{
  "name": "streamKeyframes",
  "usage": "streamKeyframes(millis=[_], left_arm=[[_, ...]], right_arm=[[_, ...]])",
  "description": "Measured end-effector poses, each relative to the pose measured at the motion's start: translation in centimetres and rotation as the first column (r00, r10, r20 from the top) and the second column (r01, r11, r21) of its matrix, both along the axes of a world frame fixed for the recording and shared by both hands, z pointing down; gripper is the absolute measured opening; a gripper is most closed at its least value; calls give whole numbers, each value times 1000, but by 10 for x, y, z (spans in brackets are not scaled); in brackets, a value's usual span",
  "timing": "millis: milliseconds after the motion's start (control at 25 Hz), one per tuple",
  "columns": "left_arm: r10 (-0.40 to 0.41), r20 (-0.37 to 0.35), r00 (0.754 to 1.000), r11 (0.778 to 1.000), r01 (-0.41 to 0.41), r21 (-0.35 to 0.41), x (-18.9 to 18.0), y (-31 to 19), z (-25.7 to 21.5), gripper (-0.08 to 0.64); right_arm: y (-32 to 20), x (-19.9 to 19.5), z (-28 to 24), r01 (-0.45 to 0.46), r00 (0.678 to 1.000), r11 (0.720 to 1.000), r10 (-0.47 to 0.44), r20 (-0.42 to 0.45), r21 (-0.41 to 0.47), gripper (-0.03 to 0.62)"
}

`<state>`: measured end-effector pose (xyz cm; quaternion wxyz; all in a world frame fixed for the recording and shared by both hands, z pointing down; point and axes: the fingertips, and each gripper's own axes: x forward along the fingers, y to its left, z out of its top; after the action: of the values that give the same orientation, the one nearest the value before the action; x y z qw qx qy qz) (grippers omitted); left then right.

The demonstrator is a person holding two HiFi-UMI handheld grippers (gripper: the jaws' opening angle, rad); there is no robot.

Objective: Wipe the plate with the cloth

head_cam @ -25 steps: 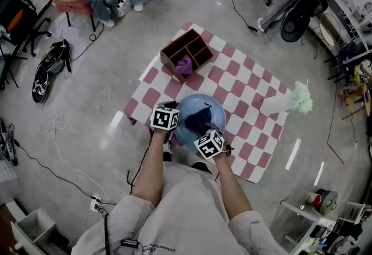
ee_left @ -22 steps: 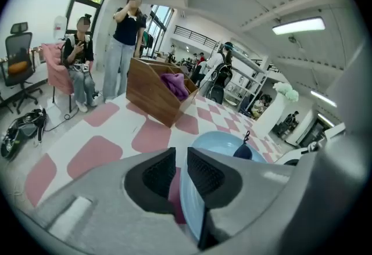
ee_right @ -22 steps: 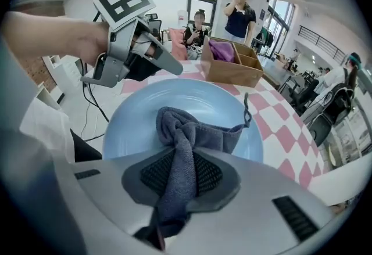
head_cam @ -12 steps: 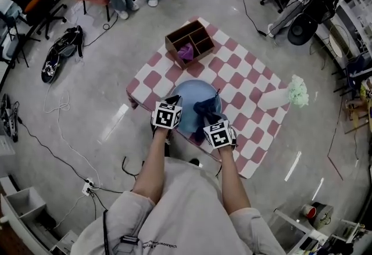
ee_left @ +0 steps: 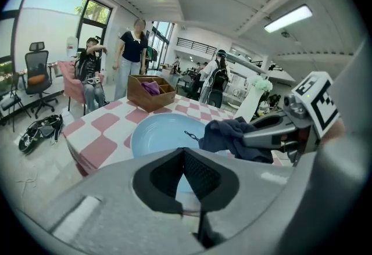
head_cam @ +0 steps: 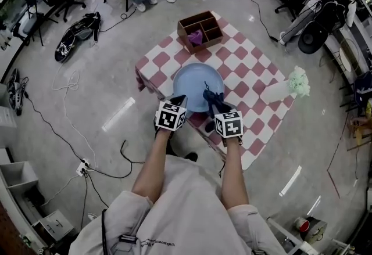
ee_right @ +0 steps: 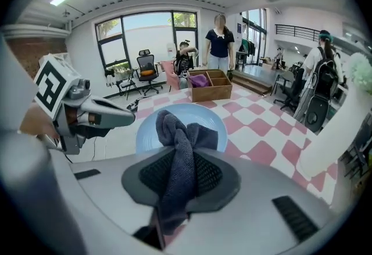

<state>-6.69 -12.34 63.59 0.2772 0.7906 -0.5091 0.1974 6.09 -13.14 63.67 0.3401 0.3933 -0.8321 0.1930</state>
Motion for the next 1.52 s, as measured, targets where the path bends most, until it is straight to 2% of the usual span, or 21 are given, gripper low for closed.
streamKeyframes(millis=[120,280,440,560,760,1000,1160,1360,1520], left_arm=[[-44,16,999,999,44,12,4,30,1,11],[-118,-16,993,993,118,17,11,68,2,11],[-124,8,992,992,124,1,17,96,9,11],[-120,20,993,993,120,-3,17,110,11,11],[-119,34,992,993,119,11,16,115,0,11],[-94,45,995,995,92,36,29,110,-6,11],[-67,66,996,997,65,36,39,106,-8,11],[-61,65,996,998,59,38,42,104,-9,11],[-67,63,996,997,65,31,40,106,-6,11]], right_arm=[[13,6,-1,7,999,999,-5,49,-37,75],[34,6,5,33,998,996,-28,60,-83,75],[66,10,6,42,996,994,-35,77,-98,75],[94,15,12,82,994,989,-72,85,-123,75],[113,26,9,90,993,989,-79,89,-120,75],[128,30,10,108,993,990,-104,48,-91,75],[131,34,15,98,995,992,-98,8,-83,75],[126,37,15,76,997,996,-75,10,-56,75],[126,36,21,79,997,994,-79,6,-68,75]])
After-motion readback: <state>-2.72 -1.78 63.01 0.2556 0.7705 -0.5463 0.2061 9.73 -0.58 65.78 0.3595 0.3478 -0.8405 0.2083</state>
